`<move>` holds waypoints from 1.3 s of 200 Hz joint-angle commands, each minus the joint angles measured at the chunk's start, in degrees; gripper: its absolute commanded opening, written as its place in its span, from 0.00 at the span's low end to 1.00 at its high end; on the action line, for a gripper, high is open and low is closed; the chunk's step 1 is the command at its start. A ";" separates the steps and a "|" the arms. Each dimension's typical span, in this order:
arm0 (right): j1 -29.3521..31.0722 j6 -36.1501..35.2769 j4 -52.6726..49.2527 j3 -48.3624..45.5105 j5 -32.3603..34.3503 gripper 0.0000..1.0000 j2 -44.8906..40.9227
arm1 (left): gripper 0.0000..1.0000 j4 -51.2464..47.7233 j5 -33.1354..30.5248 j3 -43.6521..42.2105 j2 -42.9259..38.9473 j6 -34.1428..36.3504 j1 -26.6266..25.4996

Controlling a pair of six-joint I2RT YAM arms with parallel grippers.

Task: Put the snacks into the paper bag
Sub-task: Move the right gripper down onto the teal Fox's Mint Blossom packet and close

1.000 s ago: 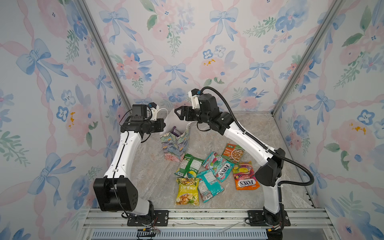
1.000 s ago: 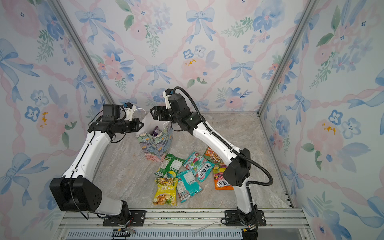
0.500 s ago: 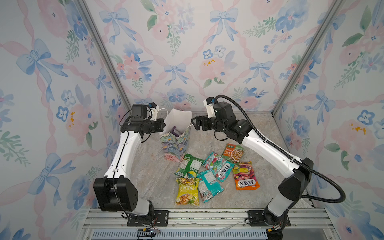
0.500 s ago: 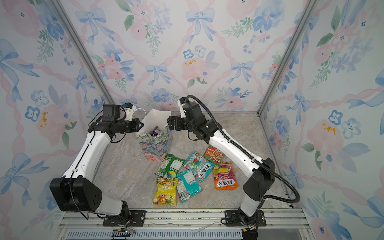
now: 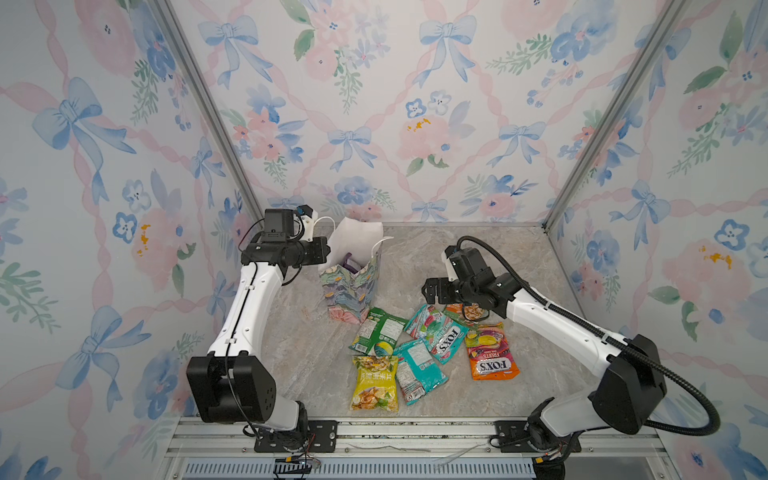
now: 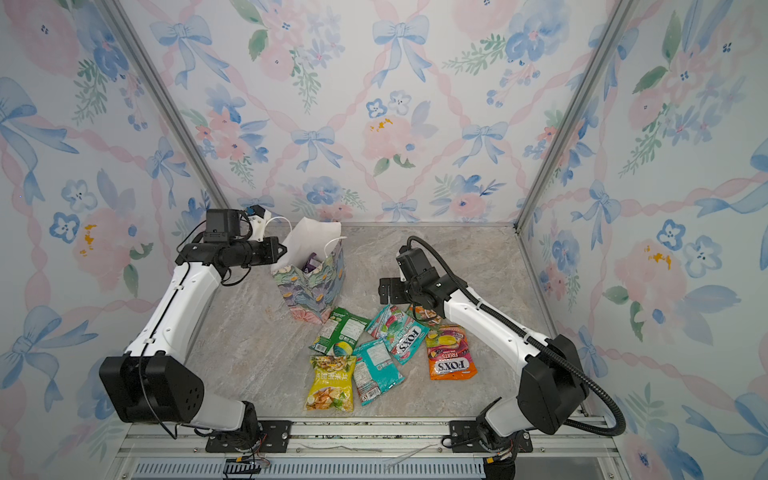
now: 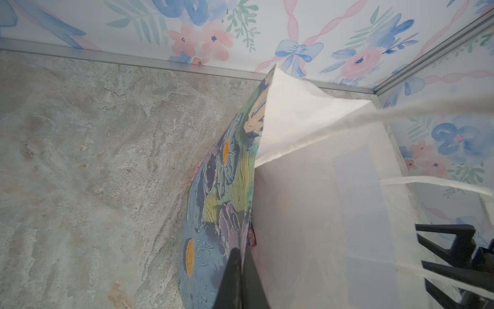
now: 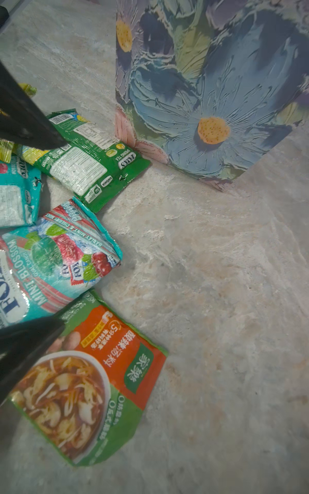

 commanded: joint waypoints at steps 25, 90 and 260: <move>1.99 8.11 0.17 -8.85 -8.92 0.87 -2.01 | 0.00 -0.28 -0.10 -0.87 -0.92 1.12 0.24; 9.42 18.67 3.76 -20.08 -14.34 0.73 -4.97 | 0.00 -0.28 0.33 -0.92 -0.74 1.19 0.37; 13.77 28.22 16.40 -30.86 -15.91 0.66 -2.72 | 0.00 -0.28 0.86 -0.87 -1.41 1.00 0.32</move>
